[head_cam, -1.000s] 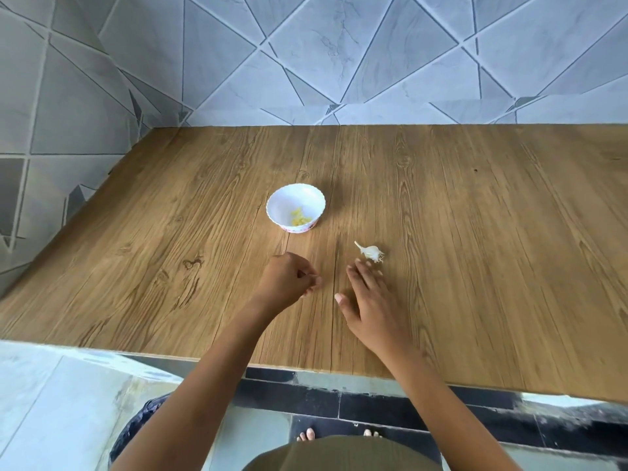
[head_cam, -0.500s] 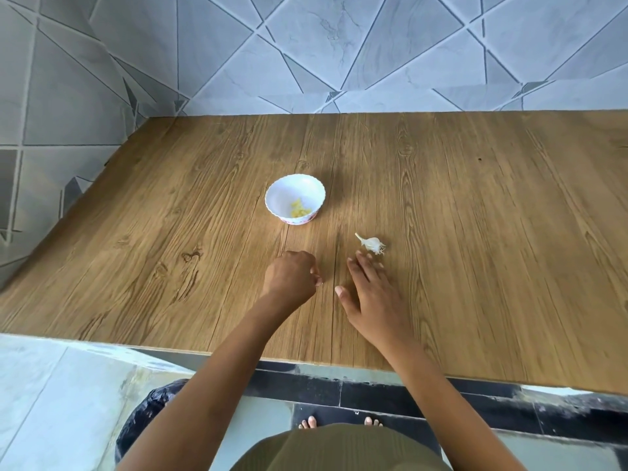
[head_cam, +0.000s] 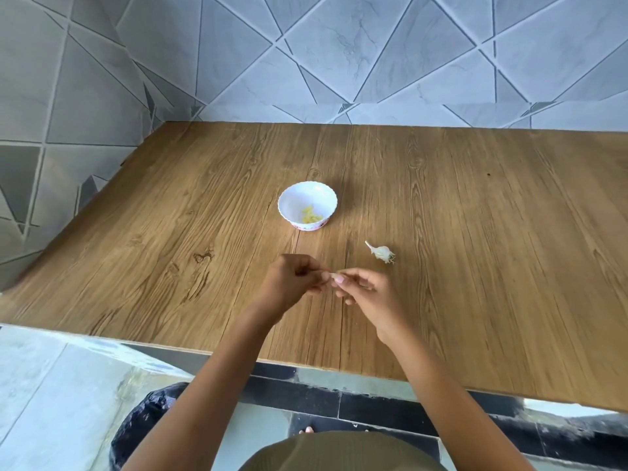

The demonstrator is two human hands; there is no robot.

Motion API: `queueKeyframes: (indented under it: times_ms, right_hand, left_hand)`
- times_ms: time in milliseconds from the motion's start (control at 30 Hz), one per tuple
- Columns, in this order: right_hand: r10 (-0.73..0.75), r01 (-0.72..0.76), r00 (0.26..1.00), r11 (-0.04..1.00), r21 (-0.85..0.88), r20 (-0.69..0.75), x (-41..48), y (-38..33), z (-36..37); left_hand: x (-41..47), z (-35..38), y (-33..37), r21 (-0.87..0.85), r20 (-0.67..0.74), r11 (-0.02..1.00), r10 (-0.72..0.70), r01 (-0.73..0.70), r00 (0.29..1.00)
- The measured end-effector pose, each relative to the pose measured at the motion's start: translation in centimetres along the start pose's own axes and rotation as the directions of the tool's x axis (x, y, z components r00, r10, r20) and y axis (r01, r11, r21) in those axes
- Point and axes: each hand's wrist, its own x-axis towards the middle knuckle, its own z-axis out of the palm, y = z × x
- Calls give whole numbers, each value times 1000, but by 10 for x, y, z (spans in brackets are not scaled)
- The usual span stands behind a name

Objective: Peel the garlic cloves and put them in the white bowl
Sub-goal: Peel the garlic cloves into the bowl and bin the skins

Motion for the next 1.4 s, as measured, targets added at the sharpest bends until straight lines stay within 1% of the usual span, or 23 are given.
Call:
queueKeyframes:
  times_ms: [67, 133, 200, 267, 333, 433, 500, 533, 567, 600, 633, 667, 700, 767, 833, 967, 1033, 1100, 1133, 1167, 1233, 1300, 1400]
  right_hand:
    - [58, -59, 998, 995, 77, 21, 1, -3, 1]
    - [66, -72, 996, 993, 89, 59, 3, -2, 1]
    - [-4, 3, 997, 1000, 12, 81, 6, 2, 1]
    - [-163, 173, 984, 972, -160, 72, 9, 9, 3]
    - [-345, 347, 937, 886, -307, 61, 10, 15, 5]
    - [-600, 555, 795, 658, -509, 90, 9, 19, 9]
    - [-672, 599, 730, 542, -589, 123, 13, 22, 7]
    - [-663, 590, 739, 552, -589, 119, 14, 23, 6]
    - [-611, 553, 786, 625, -551, 95, 14, 23, 6]
    - [-501, 464, 864, 746, -478, 57, 12, 20, 7]
    - [-315, 303, 949, 888, -345, 24, 11, 14, 7]
    - [-102, 104, 995, 978, -180, 21, 10, 8, 8]
    - [84, -84, 996, 996, -15, 39, 10, 3, 7]
    - [271, -285, 957, 941, 180, 99, 14, -5, 4]
    - [355, -381, 924, 884, 271, 142, 16, -11, 2]
    - [487, -538, 843, 747, 391, 228, 15, -15, -1]
    - [467, -519, 854, 754, 402, 227, 15, -13, 0]
    - [361, -383, 924, 880, 281, 129, 15, -8, 2]
    - [284, -292, 956, 937, 191, 70, 13, -6, 4]
    - [206, -207, 978, 971, 121, 25, 13, -4, 5]
    - [90, -89, 996, 994, 67, -9, 11, 0, 7]
    - [30, -30, 1000, 998, 55, 0, 10, 2, 7]
    - [47, -59, 996, 982, 179, 72, 11, 3, 6]
  left_hand:
    - [1, -3, -1, 23, 9, 1000, 11, -11, 1000]
    - [0, -4, 0, 66, 51, 997, 31, -35, 998]
    - [-1, -4, 1, 75, 75, 996, 32, -38, 997]
    - [-1, -3, 2, 40, 73, 999, -12, 9, 997]
    - [-1, 0, 2, -24, 71, 996, -85, 87, 994]
    - [-1, 2, 0, -137, 117, 968, -197, 212, 973]
    - [-1, 2, -2, -219, 156, 934, -252, 282, 955]
    - [0, 2, -3, -240, 163, 924, -262, 296, 951]
    - [0, 2, -4, -228, 151, 935, -242, 272, 958]
    - [1, 3, -6, -153, 107, 970, -173, 188, 979]
    - [3, 3, -9, -16, 50, 999, -50, 51, 997]
    - [4, 3, -11, 147, 13, 983, 110, -111, 994]
    - [5, 3, -13, 275, 8, 925, 269, -261, 963]
    - [7, 2, -16, 368, 55, 802, 486, -470, 872]
    - [10, 1, -19, 418, 97, 698, 603, -582, 792]
    - [14, -2, -26, 503, 168, 554, 690, -663, 704]
    - [15, -1, -26, 476, 175, 565, 691, -674, 702]
    - [16, -1, -26, 402, 124, 662, 645, -633, 754]
    - [16, 0, -26, 363, 92, 726, 595, -584, 798]
    - [16, 1, -25, 305, 66, 805, 516, -509, 854]
    - [15, 2, -19, 88, 71, 960, 262, -267, 963]
    - [14, 0, -13, -122, 150, 992, 47, -29, 988]
    - [14, -3, -7, -301, 277, 937, -91, 176, 957]
